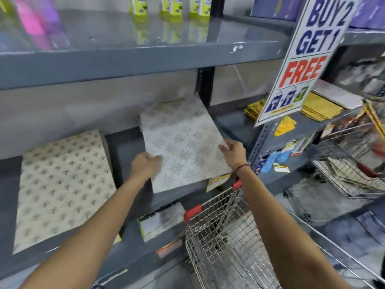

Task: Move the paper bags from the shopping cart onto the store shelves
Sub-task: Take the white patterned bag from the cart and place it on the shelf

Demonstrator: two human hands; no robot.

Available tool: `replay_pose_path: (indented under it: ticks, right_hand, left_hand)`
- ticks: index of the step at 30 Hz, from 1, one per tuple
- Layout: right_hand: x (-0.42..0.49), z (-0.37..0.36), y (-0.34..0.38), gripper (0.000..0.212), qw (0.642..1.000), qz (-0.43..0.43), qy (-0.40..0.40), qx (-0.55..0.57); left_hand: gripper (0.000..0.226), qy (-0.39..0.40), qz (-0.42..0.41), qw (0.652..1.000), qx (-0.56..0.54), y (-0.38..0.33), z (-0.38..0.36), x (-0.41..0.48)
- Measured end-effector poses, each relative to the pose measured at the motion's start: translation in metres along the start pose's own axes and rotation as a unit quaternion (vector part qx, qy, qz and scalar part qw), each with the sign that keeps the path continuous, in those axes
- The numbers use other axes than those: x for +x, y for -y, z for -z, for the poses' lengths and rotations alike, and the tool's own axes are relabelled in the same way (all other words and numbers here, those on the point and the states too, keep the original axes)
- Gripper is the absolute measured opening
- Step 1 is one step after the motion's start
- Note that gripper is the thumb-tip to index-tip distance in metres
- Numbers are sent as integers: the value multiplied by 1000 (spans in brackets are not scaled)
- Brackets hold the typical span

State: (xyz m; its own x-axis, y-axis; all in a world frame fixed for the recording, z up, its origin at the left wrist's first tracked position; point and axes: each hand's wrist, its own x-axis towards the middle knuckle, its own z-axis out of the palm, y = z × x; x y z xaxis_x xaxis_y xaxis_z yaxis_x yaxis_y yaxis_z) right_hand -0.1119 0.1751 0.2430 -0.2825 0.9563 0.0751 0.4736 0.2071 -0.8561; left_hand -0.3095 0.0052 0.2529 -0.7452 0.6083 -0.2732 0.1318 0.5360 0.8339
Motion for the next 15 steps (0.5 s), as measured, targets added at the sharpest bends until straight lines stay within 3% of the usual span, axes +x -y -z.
replay_pose_path:
  ticks: [2,6,8,12,15]
  right_hand:
    - [21,-6,6,36,1000,-2,-1,-17]
    - [44,-17,5,37,996,25,31,-75]
    - [50,-21,-3,34,995,29,34,-94]
    - [51,-27,-21,34,991,9,59,-123]
    - [47,-26,-24,35,982,18,75,-175]
  left_hand:
    - [33,-7,-21,999,40,-2,-7,-2]
    - [17,54,-57,995,61,-2,-9,-4]
    - [13,75,-81,986,124,4,-9,-7]
    - [47,84,-100,964,233,23,-19,-24]
    - [55,50,-113,961,247,30,-29,-34]
